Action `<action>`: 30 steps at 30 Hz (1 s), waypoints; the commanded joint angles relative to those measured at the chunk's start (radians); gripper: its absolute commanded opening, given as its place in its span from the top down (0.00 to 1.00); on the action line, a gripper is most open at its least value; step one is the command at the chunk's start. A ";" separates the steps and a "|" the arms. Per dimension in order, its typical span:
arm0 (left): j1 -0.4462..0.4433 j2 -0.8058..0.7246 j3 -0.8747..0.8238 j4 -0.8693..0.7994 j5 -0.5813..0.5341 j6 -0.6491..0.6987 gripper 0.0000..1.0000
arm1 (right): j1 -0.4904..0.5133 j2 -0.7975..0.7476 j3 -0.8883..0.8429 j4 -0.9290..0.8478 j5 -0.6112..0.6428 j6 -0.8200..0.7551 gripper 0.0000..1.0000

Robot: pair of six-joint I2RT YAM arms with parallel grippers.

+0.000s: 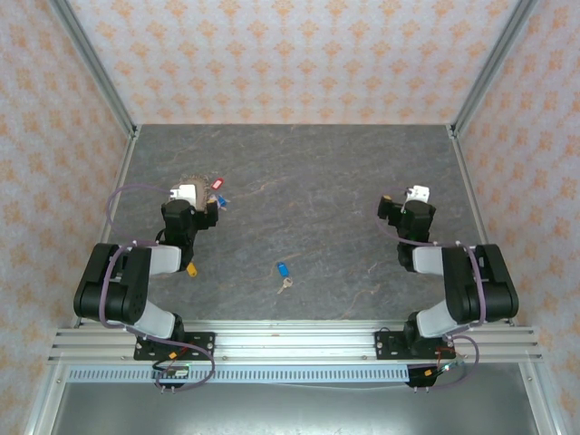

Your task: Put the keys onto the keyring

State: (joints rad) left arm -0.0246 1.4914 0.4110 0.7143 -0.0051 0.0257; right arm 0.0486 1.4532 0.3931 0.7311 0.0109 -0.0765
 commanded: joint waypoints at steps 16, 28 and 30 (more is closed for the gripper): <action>0.045 -0.232 0.364 -0.774 -0.019 -0.439 0.00 | -0.005 -0.412 0.284 -0.881 -0.452 0.395 0.01; 0.084 0.129 0.658 -0.951 0.208 -0.494 0.02 | -0.004 -0.323 0.247 -0.742 -0.643 0.615 0.22; 0.094 0.193 0.709 -0.990 0.217 -0.502 0.03 | -0.003 -0.324 0.248 -0.743 -0.640 0.615 0.28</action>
State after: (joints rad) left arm 0.0544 1.6329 1.0557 -0.1749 0.1654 -0.4507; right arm 0.0467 1.1328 0.6468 -0.0544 -0.5873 0.5014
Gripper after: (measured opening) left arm 0.975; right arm 0.739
